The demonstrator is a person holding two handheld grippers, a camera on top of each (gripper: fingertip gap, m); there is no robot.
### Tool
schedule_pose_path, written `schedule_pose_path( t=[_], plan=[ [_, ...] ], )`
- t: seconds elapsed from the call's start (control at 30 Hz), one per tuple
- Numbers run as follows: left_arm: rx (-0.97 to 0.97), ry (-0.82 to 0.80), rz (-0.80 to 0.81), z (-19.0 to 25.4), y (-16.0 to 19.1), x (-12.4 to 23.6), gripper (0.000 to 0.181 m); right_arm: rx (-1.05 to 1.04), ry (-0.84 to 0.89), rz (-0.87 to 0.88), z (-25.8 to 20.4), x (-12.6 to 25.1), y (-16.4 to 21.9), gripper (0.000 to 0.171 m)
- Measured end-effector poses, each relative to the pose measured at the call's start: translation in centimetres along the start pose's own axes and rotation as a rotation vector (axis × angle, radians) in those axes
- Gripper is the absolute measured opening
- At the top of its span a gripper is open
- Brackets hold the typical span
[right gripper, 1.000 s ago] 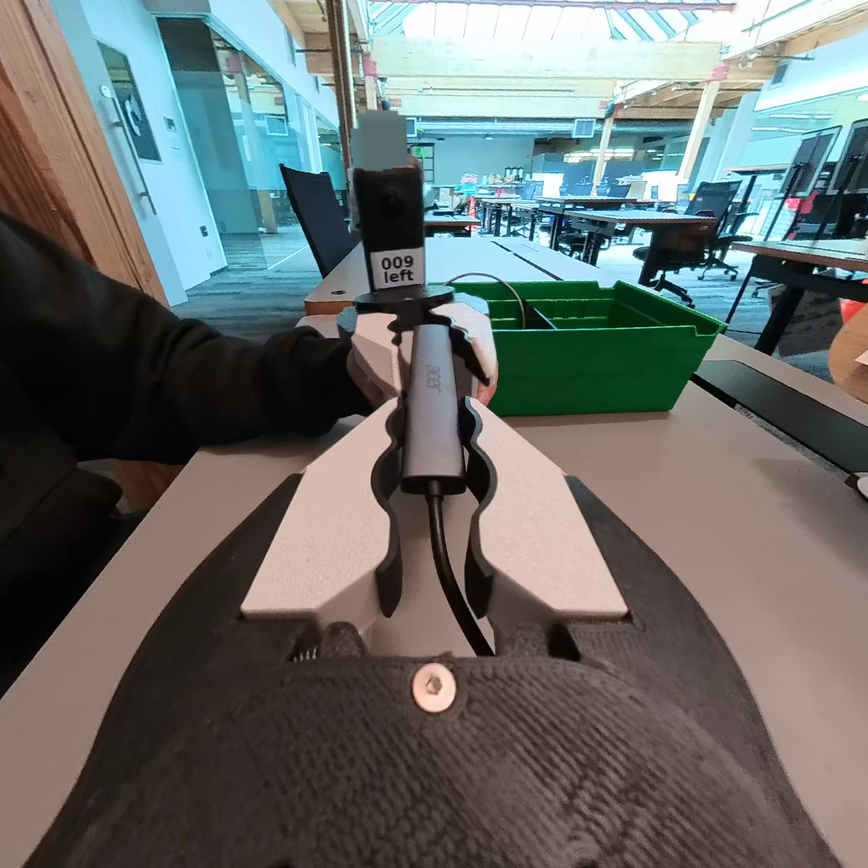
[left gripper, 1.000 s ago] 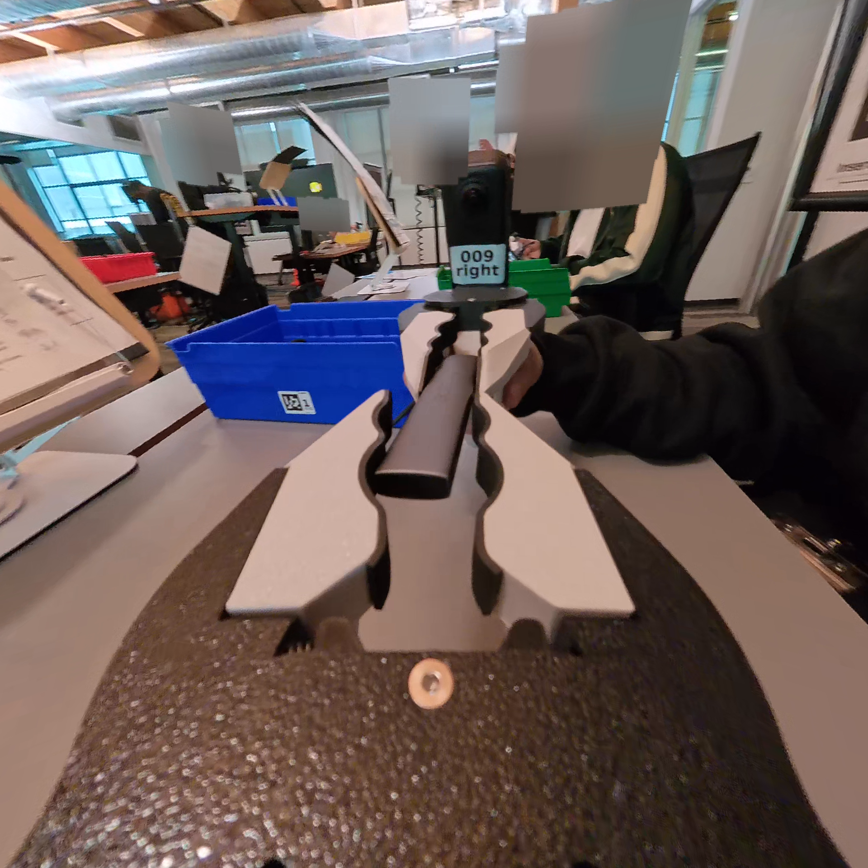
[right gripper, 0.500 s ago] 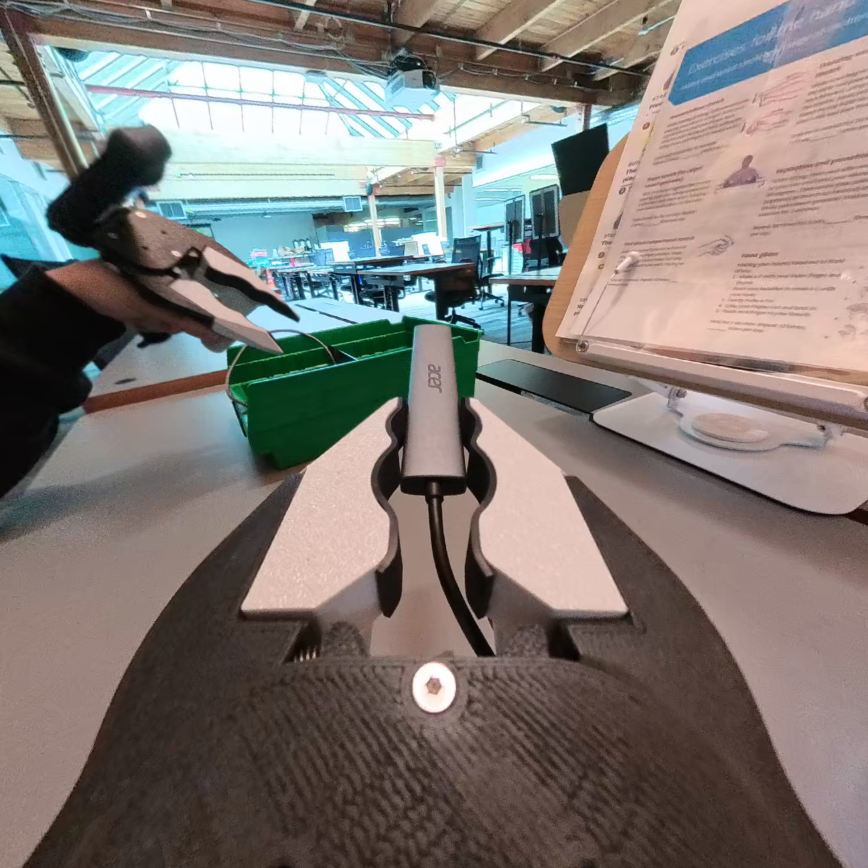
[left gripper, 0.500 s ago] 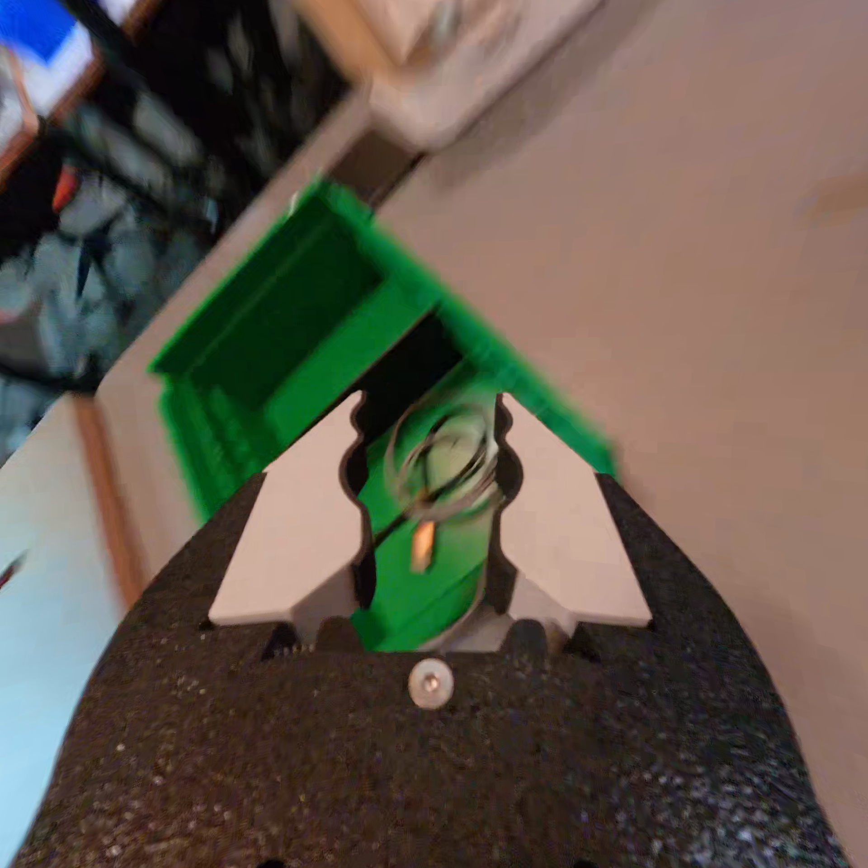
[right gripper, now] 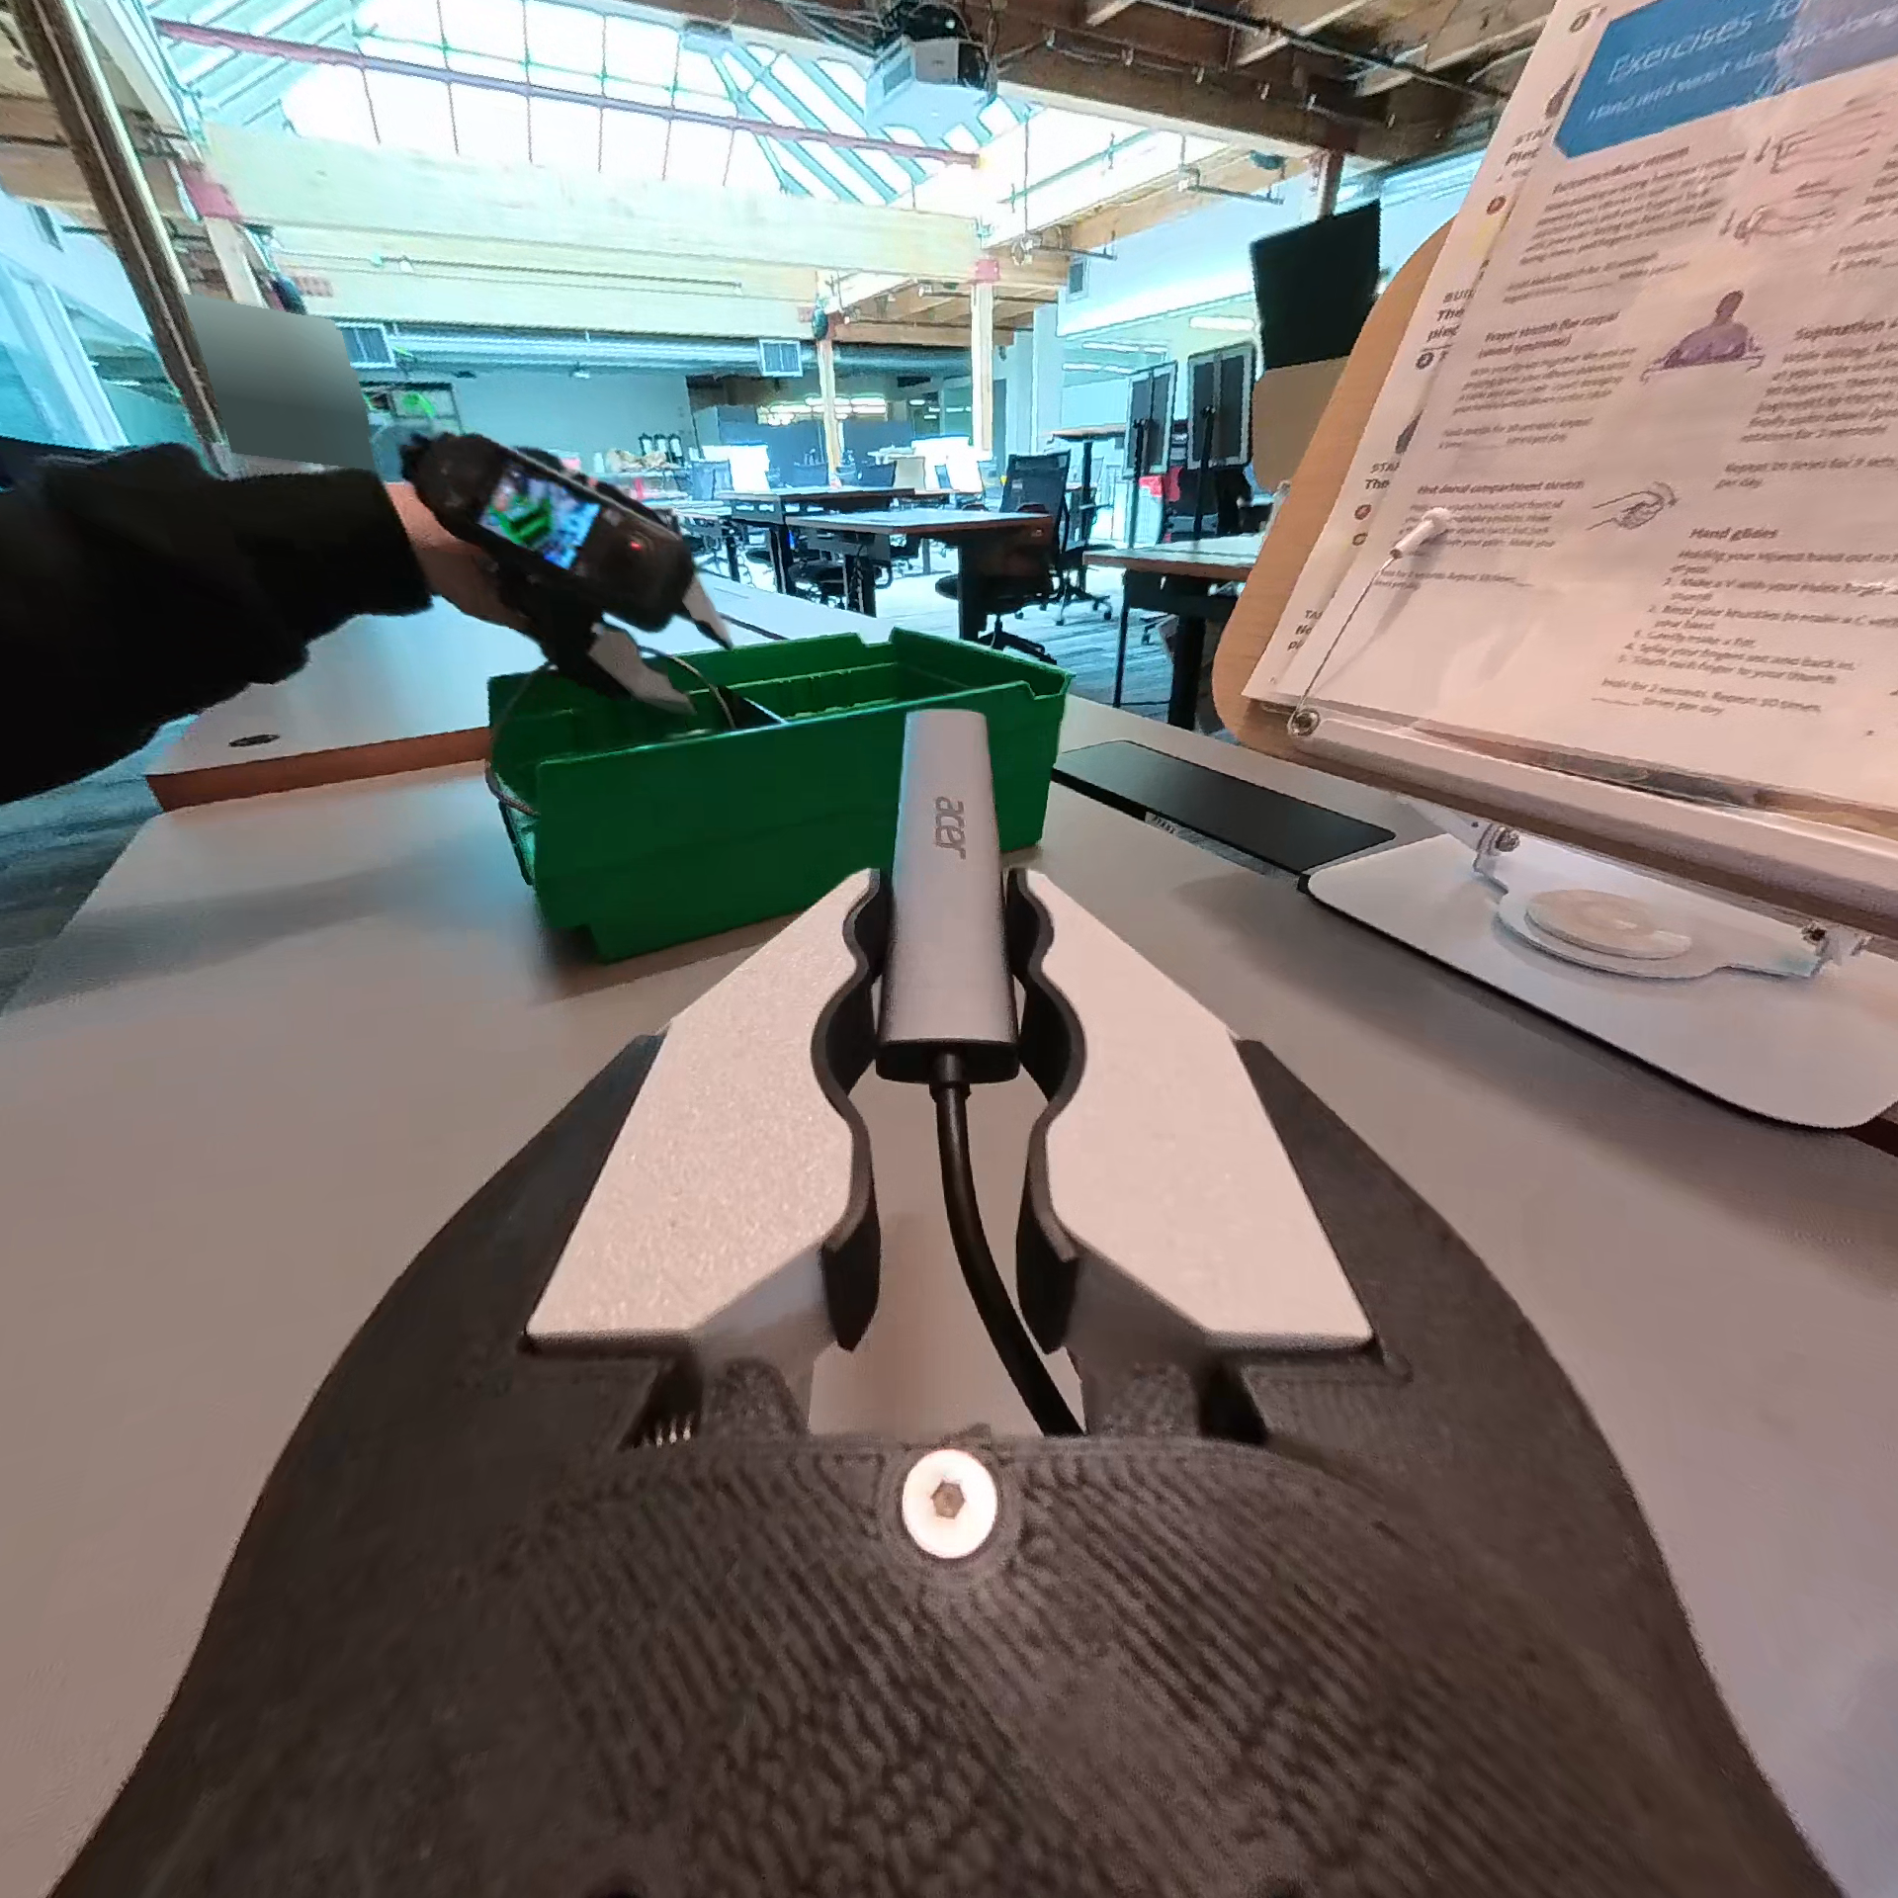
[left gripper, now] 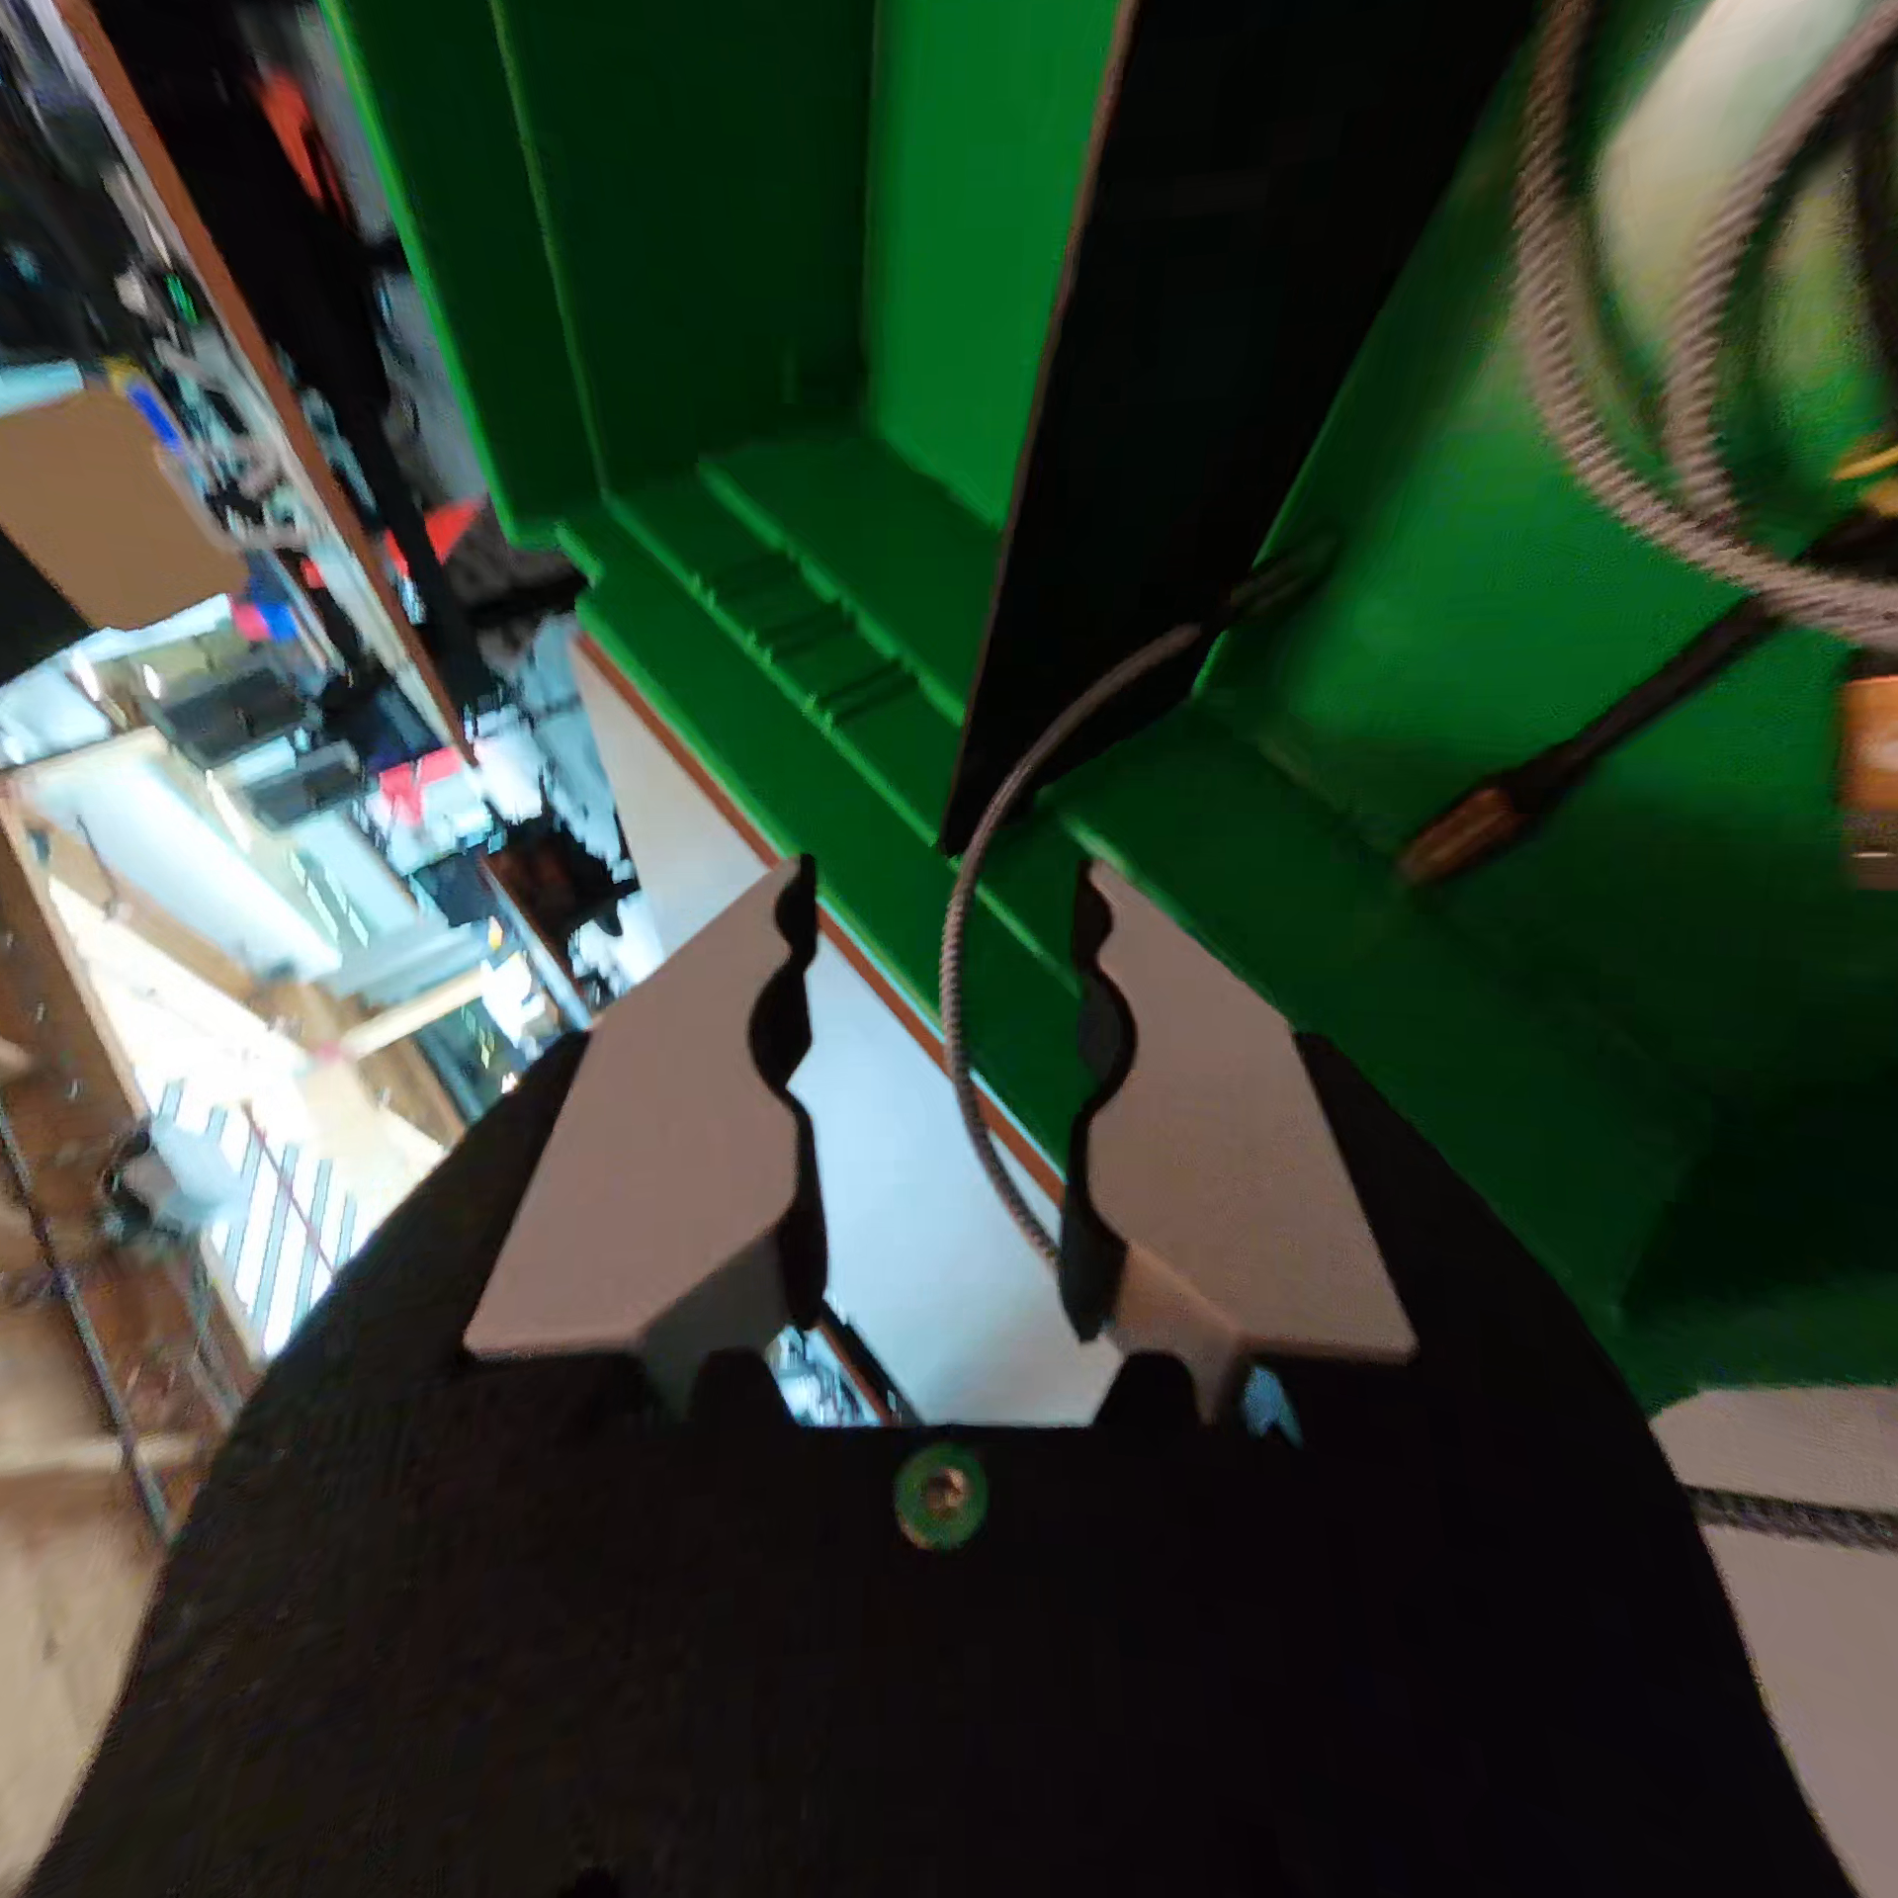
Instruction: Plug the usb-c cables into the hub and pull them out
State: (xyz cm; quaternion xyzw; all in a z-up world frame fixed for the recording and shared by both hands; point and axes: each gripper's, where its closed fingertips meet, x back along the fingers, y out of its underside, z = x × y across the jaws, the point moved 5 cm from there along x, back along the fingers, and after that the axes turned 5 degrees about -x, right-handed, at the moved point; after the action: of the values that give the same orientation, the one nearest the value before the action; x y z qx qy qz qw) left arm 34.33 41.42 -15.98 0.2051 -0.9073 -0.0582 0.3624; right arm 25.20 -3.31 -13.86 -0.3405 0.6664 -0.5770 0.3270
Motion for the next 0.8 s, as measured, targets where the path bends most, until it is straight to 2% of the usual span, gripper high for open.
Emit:
schedule_pose_path(
  t=[0.03, 0.23, 0.33, 0.43, 0.57, 0.67, 0.8],
  plan=[
    [0.018, -0.013, -0.035, -0.3, 0.3, -0.2, 0.033, -0.010, 0.001, -0.001, 0.1, 0.0, 0.0, 0.021],
    [0.173, 0.029, 0.026, -1.7, 0.2, 1.8, 0.000, -0.026, 0.015, 0.038, 0.6, 0.5, -0.7, 0.022],
    [0.295, -0.053, 0.106, -4.2, 0.5, 5.0, 0.000, -0.018, 0.026, 0.058, 0.6, 0.9, -1.1, 0.021],
    [0.410, -0.223, 0.179, -8.0, 1.3, 10.1, 0.000, -0.020, 0.044, 0.085, 0.9, 1.2, -1.6, 0.022],
    [0.550, -0.539, 0.246, -13.7, 3.8, 19.7, 0.000, -0.039, 0.054, 0.115, 1.2, 1.6, -2.0, 0.022],
    [0.662, -0.609, 0.394, -15.9, 4.1, 26.3, 0.000, -0.047, 0.053, 0.128, 1.3, 1.8, -2.2, 0.022],
    [0.706, -0.603, 0.622, -16.4, 1.9, 33.0, 0.000, -0.052, 0.058, 0.144, 1.4, 2.0, -2.4, 0.022]
  ],
)
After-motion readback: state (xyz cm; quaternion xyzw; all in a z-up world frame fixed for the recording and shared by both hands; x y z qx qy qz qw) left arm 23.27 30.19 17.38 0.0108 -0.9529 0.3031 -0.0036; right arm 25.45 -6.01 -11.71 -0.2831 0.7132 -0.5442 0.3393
